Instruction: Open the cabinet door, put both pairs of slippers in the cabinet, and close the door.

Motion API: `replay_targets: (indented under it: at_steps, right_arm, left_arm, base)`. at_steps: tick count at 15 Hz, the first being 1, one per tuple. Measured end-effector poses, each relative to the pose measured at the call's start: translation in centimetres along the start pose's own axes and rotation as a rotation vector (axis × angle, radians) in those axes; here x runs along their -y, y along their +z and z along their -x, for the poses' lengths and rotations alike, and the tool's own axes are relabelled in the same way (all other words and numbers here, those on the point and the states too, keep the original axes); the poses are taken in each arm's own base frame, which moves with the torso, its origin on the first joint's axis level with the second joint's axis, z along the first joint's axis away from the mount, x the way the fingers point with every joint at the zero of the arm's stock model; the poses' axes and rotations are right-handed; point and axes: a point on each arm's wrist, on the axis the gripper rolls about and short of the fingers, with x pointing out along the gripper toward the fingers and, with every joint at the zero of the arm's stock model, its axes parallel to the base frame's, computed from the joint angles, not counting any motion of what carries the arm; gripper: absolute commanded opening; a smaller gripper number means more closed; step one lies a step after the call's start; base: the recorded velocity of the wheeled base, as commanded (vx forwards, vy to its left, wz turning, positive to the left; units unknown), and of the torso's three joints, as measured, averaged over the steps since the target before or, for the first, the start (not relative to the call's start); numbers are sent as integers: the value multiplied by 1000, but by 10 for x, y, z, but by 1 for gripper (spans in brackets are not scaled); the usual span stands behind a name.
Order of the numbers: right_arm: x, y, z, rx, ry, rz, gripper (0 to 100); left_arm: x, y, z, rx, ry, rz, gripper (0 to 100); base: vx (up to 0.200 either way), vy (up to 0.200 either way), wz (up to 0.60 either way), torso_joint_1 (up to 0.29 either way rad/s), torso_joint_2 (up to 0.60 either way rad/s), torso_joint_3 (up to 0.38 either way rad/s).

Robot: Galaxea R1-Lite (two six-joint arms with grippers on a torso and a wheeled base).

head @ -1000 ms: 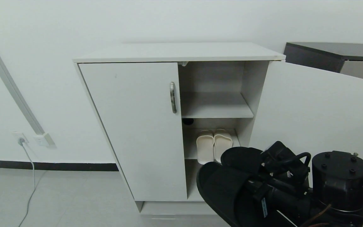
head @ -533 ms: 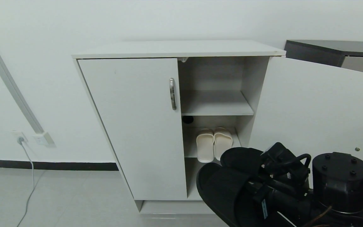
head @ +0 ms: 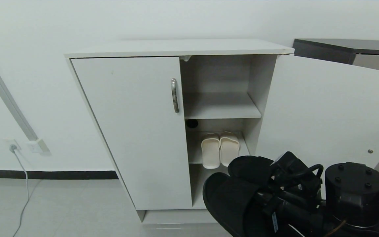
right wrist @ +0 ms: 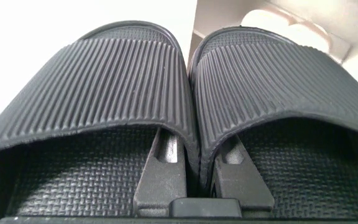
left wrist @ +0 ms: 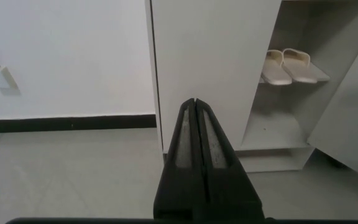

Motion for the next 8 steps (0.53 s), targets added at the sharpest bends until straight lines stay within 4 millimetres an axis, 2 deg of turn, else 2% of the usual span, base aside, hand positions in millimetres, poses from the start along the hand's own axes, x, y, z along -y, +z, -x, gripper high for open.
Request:
replay_targets:
  at_steps: [5, 8]
  right_arm:
    - [-5, 2, -8, 53, -8, -5, 0]
    - [-12, 10, -31, 114, -201, -46, 0]
  left_arm:
    - [0, 0, 0, 0, 1, 0, 0]
    - [0, 0, 0, 0, 0, -1, 0]
  base:
    - [0, 0, 0, 0, 0, 0]
    - [0, 0, 0, 0, 0, 0]
